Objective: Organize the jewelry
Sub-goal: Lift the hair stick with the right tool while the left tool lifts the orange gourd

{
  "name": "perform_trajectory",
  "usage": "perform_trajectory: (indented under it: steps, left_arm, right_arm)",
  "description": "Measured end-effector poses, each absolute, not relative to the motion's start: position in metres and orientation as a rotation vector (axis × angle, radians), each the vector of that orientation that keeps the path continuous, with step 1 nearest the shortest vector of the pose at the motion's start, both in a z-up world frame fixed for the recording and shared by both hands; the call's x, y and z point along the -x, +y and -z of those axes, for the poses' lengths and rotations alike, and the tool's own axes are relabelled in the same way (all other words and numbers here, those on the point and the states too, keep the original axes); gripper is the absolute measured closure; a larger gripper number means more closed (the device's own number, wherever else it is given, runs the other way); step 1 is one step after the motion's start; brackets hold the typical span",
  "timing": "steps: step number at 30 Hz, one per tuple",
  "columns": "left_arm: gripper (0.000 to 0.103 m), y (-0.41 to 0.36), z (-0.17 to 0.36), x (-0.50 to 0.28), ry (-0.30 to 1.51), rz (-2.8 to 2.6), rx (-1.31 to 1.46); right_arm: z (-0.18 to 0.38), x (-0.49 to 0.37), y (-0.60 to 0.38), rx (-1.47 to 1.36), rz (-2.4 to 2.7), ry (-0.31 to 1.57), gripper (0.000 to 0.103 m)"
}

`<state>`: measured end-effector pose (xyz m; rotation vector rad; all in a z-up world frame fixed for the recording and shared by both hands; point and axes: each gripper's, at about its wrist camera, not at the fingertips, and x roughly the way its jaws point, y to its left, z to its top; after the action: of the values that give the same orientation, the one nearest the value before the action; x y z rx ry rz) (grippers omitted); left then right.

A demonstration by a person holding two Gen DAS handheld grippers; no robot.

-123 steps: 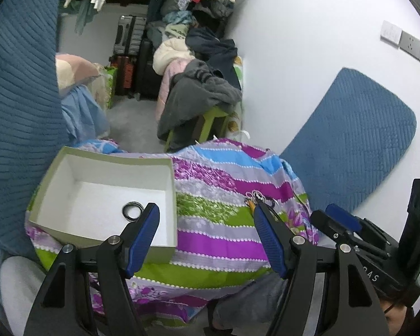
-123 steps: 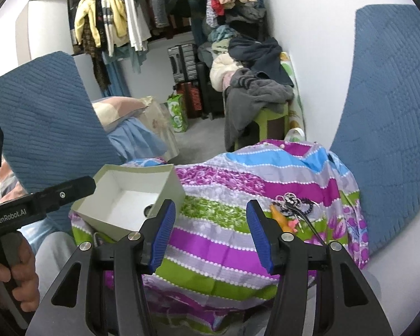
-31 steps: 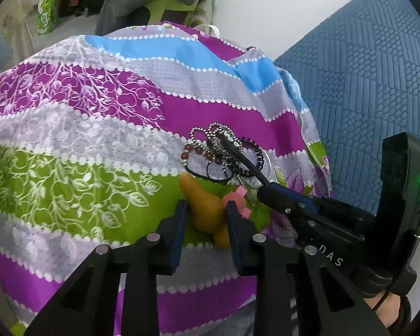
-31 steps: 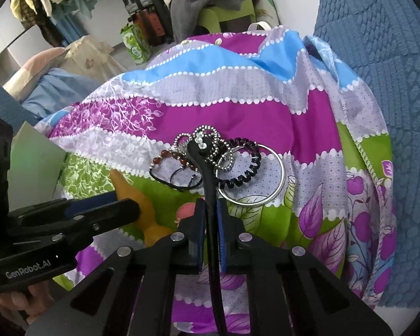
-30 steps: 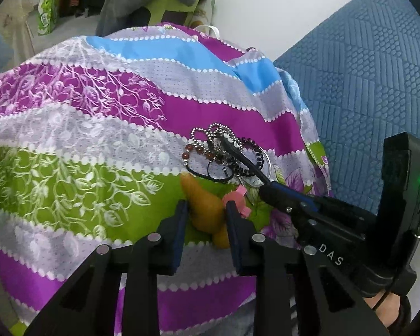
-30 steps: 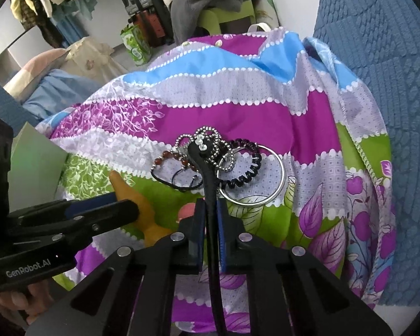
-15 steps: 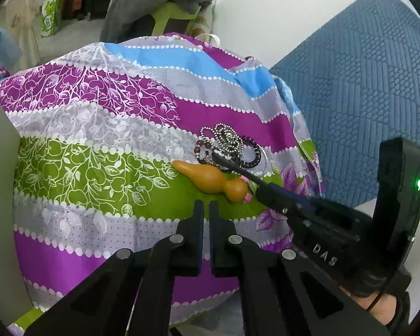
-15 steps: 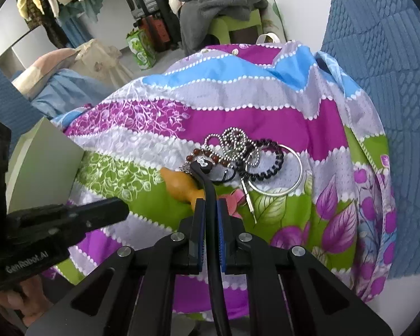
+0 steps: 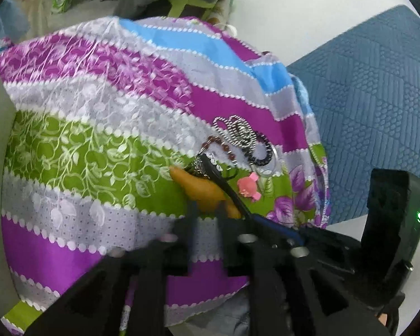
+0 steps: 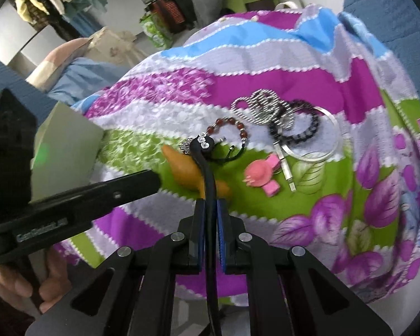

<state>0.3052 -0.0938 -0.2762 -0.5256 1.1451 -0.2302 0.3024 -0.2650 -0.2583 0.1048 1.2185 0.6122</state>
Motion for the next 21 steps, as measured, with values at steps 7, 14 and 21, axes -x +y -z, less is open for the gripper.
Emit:
perform_trajectory:
  steps: [7, 14, 21]
  left_arm:
    - [0.051, -0.087, 0.282, -0.301, 1.119, 0.189, 0.561]
    - [0.053, -0.094, 0.287, -0.312, 1.096, 0.198, 0.576]
    - [0.054, -0.106, 0.297, -0.328, 1.098, 0.198, 0.566]
  right_arm:
    - [0.253, -0.305, -0.278, -0.123, -0.547, 1.173, 0.097]
    - [0.251, -0.309, -0.288, -0.123, -0.494, 1.151, 0.097]
    - [0.258, -0.311, -0.283, -0.11, -0.507, 1.182, 0.097]
